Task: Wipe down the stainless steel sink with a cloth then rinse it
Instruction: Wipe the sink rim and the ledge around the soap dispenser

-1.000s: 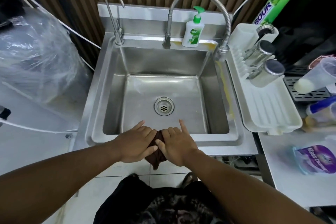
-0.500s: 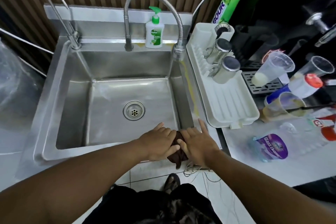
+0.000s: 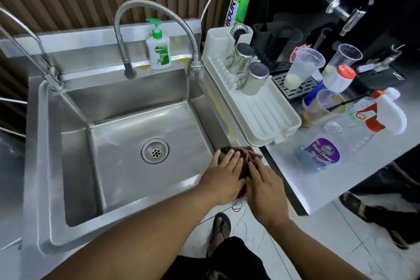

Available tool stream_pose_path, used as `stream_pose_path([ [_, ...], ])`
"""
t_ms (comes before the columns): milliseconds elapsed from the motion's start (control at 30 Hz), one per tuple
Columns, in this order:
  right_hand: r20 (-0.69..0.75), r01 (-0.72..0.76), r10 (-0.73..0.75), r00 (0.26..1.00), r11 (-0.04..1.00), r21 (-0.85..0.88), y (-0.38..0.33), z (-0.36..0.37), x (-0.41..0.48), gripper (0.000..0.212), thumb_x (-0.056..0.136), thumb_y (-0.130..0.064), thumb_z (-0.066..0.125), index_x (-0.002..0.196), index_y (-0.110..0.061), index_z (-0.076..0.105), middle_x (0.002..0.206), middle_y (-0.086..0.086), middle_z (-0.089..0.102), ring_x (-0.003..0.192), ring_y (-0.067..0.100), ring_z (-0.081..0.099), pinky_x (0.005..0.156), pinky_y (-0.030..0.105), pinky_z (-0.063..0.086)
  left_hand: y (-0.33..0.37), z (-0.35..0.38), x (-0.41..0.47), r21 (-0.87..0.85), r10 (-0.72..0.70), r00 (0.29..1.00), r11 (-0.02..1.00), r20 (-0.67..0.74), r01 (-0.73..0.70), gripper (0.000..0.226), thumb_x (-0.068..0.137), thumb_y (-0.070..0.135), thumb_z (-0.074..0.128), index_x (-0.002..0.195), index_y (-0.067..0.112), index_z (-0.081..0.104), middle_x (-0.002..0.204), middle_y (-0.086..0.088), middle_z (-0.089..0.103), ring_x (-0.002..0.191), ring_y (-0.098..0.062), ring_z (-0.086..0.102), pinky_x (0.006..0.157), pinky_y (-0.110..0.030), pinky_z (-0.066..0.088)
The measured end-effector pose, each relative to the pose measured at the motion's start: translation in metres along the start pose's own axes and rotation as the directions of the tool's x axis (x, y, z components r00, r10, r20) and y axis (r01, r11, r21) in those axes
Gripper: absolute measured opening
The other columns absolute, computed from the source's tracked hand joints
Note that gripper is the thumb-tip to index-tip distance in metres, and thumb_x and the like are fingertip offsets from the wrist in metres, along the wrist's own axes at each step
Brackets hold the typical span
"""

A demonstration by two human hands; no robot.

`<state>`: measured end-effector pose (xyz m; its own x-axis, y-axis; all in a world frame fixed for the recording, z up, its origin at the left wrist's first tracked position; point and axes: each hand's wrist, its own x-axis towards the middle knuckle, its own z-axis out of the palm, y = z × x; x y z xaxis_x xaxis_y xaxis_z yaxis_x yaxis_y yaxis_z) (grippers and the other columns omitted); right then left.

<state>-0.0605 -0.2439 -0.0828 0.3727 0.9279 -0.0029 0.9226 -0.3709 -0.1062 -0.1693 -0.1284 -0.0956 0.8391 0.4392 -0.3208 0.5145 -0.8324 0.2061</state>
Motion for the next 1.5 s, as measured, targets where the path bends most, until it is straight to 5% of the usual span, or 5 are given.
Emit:
stream_pose_path([
  [200,0.166,-0.137,0.107,0.98,0.974,0.181,-0.041,0.009,0.003,0.084,0.098,-0.061,0.001,0.158,-0.006,0.022,0.166,0.011,0.021,0.155,0.025,0.005,0.126,0.037,0.003,-0.041,-0.012,-0.003,-0.326,0.085,0.994,0.94,-0.074,-0.104,0.053,0.107,0.024,0.031,0.159,0.012,0.024,0.167,-0.003,0.019,0.155,-0.014,0.013,0.125,-0.046,-0.004],
  [467,0.24,-0.013,-0.009,0.971,0.996,0.093,-0.029,0.013,0.053,0.084,0.1,-0.061,0.02,0.16,-0.004,0.002,0.169,0.013,0.001,0.155,0.026,-0.009,0.118,0.031,-0.018,-0.084,-0.038,-0.009,-0.682,-0.457,0.825,0.72,-0.332,0.125,0.046,0.102,0.019,0.052,0.147,0.008,0.048,0.152,-0.008,0.049,0.139,-0.026,0.044,0.112,-0.027,0.027],
  [867,0.276,0.225,-0.209,0.938,0.974,-0.028,-0.029,0.012,0.132,0.063,0.072,-0.015,0.05,0.128,0.013,0.059,0.124,0.03,0.065,0.117,0.043,0.063,0.096,0.047,0.052,-0.099,-0.092,0.039,-0.966,-0.835,0.517,0.253,-0.187,0.059,0.064,0.097,0.038,0.061,0.154,0.026,0.035,0.155,0.005,0.045,0.142,-0.012,0.042,0.116,-0.034,0.035],
  [1200,0.336,0.171,-0.134,0.932,0.982,-0.085,-0.027,-0.015,0.097,0.054,0.063,-0.018,0.04,0.102,0.007,0.068,0.094,0.02,0.075,0.094,0.037,0.074,0.072,0.04,0.061,-0.135,-0.154,0.083,-0.978,-0.782,0.598,0.208,-0.177,-0.018,0.062,0.082,0.037,0.078,0.137,0.027,0.051,0.131,0.004,0.061,0.118,-0.018,0.059,0.095,-0.032,0.047],
  [1500,0.404,-0.032,0.077,0.911,0.993,-0.116,-0.065,-0.003,0.115,0.069,0.106,-0.035,0.028,0.159,-0.006,-0.005,0.167,0.02,0.002,0.155,0.034,-0.003,0.125,0.041,0.003,-0.146,-0.153,0.064,-0.972,-0.802,0.556,0.23,-0.217,-0.049,0.023,0.082,0.025,0.072,0.096,0.024,0.053,0.081,0.01,0.062,0.07,-0.007,0.057,0.061,-0.025,0.041],
])
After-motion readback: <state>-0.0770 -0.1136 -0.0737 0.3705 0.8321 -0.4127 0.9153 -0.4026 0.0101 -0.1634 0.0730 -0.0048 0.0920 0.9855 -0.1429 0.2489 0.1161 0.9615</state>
